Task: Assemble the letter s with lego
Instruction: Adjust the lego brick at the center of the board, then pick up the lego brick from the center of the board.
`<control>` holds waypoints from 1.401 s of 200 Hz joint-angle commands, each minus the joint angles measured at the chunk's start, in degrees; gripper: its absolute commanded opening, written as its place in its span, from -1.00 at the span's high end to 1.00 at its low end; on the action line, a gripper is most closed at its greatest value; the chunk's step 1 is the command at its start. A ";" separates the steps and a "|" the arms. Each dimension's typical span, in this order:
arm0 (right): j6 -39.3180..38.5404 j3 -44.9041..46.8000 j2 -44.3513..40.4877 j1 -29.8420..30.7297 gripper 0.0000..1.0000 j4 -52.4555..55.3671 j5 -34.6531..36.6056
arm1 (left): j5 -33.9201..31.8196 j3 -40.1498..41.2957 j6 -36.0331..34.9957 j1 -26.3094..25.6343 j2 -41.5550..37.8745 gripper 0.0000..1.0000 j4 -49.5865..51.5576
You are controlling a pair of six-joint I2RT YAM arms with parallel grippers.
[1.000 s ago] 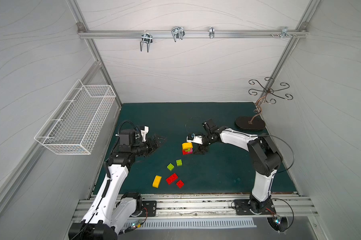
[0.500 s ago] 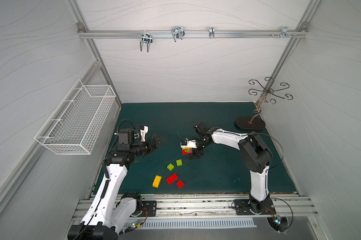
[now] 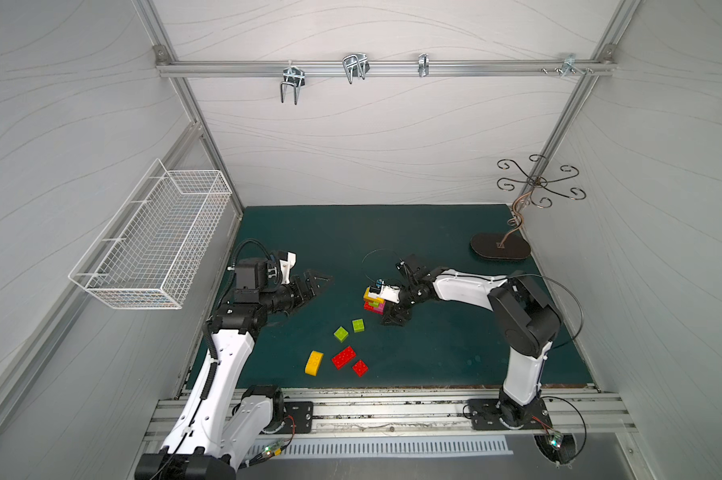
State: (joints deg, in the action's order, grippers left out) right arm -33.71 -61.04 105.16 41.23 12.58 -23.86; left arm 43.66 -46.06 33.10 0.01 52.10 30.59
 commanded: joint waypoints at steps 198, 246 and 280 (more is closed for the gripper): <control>15.87 18.89 0.73 1.05 -0.44 -43.79 -0.09 | 2.31 -1.77 -0.58 0.32 0.73 -0.93 -2.95; 15.92 19.11 1.80 0.61 -0.04 -45.43 -1.17 | 2.35 -1.89 -0.61 0.34 1.16 -0.93 -3.14; 16.43 18.66 0.55 -0.29 0.25 -44.01 -2.60 | 2.39 -2.06 -0.76 0.34 1.34 -0.93 -3.01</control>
State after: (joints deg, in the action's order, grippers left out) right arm -17.96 -42.41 106.02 41.74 -31.51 -24.08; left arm 44.97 -46.06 33.17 0.01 53.25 29.63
